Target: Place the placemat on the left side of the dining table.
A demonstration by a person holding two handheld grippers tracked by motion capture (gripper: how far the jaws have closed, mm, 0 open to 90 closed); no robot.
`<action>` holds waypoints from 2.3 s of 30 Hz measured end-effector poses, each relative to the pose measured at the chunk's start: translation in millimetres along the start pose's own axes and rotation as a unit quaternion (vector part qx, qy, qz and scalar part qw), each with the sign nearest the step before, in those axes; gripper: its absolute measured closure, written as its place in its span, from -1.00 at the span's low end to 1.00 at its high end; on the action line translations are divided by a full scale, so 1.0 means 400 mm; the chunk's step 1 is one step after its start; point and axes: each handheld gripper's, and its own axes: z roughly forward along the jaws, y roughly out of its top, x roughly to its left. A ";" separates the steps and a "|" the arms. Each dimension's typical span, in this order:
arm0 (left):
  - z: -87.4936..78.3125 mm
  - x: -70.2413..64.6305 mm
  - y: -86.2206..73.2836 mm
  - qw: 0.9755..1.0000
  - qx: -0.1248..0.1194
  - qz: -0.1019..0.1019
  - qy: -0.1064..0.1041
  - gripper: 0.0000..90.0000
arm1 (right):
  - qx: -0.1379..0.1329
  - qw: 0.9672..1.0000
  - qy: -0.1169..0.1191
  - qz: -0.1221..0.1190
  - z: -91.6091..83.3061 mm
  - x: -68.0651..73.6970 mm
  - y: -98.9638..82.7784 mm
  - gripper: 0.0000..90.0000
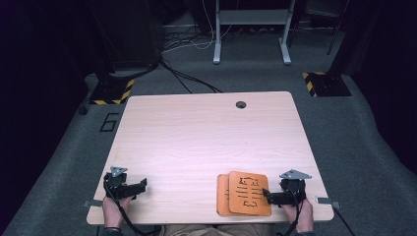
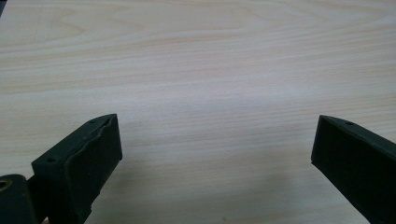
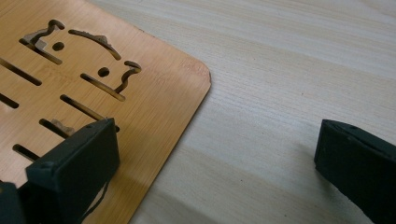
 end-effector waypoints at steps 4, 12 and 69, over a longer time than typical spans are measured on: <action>-0.014 -0.023 0.015 1.000 0.005 0.004 -0.018 -0.97 | 0.000 1.000 -0.001 0.001 0.000 0.000 0.000 -1.00; -0.040 -0.080 0.044 0.999 0.003 0.018 -0.046 -0.95 | -0.002 1.000 -0.003 0.000 0.000 -0.001 -0.001 -1.00; 0.039 -0.543 0.130 0.952 0.082 0.144 -0.256 -0.99 | -0.006 1.000 -0.007 0.003 0.000 -0.001 -0.003 -1.00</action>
